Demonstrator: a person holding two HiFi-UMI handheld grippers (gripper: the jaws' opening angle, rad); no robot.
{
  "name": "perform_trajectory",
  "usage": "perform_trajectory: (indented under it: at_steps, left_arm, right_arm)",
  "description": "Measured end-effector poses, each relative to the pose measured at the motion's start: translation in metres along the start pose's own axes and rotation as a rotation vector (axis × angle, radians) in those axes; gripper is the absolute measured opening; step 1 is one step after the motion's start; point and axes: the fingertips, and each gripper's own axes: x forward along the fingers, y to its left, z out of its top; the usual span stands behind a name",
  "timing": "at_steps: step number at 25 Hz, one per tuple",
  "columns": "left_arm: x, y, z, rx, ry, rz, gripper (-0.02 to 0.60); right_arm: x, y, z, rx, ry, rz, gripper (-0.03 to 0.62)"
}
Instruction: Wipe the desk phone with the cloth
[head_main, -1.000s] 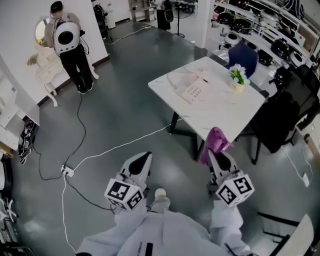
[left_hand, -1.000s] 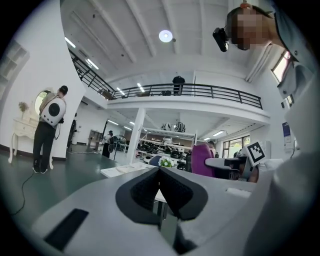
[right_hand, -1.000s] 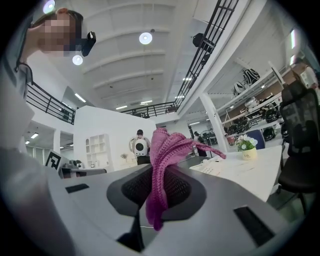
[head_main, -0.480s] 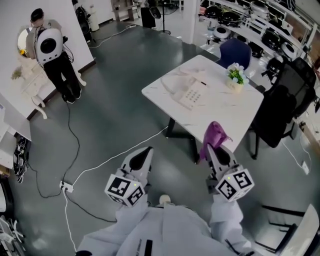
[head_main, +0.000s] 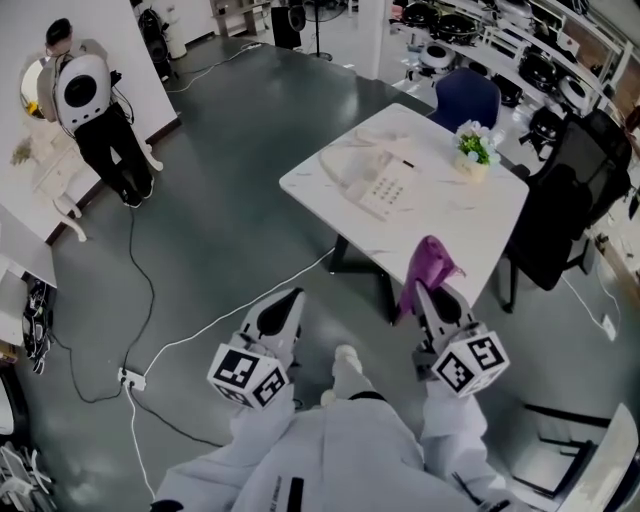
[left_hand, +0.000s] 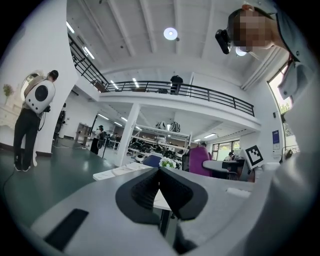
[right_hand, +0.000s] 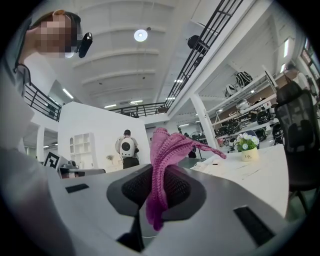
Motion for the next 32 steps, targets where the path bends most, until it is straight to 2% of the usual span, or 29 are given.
perform_trajectory:
  at_steps: [5, 11, 23, 32]
  left_arm:
    - [0.025, 0.014, -0.002, 0.007, 0.006, 0.000, -0.003]
    - [0.065, 0.055, 0.004, 0.022, 0.030, -0.021, -0.003]
    - [0.175, 0.101, 0.010, -0.005, 0.092, -0.115, -0.003]
    - [0.231, 0.118, 0.014, -0.008, 0.115, -0.182, -0.003]
  right_arm:
    - [0.020, -0.023, 0.001, 0.041, -0.022, -0.008, 0.038]
    - [0.069, -0.051, -0.003, 0.051, -0.026, -0.045, 0.038]
    - [0.148, -0.117, 0.006, 0.085, -0.015, -0.120, 0.039]
    - [0.168, -0.163, 0.007, 0.111, -0.026, -0.203, 0.038]
